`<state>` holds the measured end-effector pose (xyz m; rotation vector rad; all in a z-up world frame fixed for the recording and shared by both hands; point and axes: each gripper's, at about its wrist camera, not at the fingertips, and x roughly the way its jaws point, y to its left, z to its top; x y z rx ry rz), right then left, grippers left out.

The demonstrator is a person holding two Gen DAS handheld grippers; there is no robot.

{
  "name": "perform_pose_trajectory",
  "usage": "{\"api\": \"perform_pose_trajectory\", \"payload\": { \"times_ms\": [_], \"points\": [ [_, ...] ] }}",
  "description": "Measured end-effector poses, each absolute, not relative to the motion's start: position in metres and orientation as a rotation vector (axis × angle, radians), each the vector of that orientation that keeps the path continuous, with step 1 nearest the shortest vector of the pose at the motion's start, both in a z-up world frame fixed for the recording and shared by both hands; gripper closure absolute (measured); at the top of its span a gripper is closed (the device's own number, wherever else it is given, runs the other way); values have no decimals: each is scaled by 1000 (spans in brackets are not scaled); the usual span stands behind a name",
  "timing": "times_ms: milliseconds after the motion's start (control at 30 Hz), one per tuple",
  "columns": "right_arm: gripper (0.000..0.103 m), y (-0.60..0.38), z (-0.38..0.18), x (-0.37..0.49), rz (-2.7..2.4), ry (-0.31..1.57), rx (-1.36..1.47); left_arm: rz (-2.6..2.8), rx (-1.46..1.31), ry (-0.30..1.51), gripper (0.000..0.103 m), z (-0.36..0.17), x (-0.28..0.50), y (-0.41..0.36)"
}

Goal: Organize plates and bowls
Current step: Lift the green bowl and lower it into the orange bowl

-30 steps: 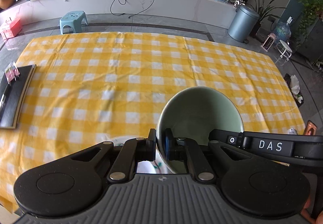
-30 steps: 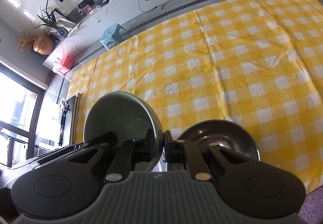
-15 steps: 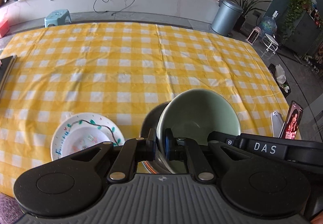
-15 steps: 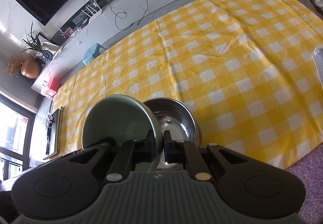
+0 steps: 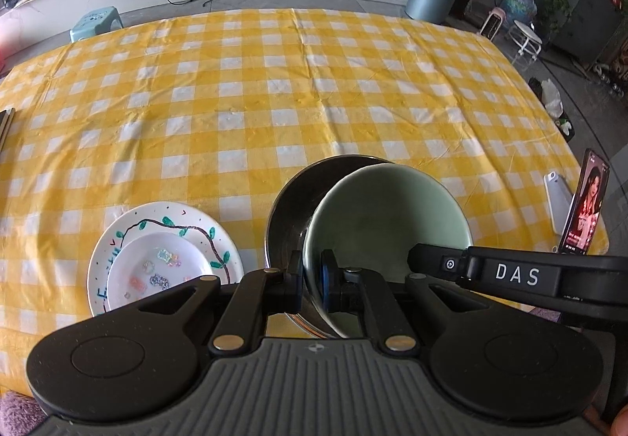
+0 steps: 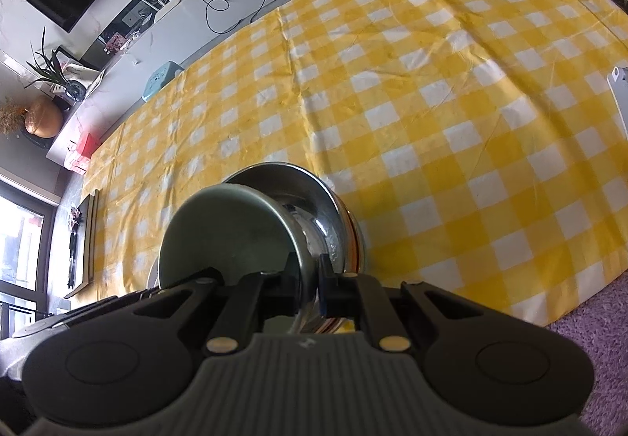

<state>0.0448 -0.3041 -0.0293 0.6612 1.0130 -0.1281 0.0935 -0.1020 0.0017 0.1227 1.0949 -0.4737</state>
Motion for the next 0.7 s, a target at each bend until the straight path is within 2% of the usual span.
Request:
{"api": "perform_pose_trajectory", "payload": {
  "times_ms": [367,700],
  "points": [
    [96,-294,-32,55,-145,1031,574,-470,199,1099,94,-3,99,-107],
    [90,-287,-21,55,-180,994,460,-447,281,1042,96,-1,95,-115]
  ]
}}
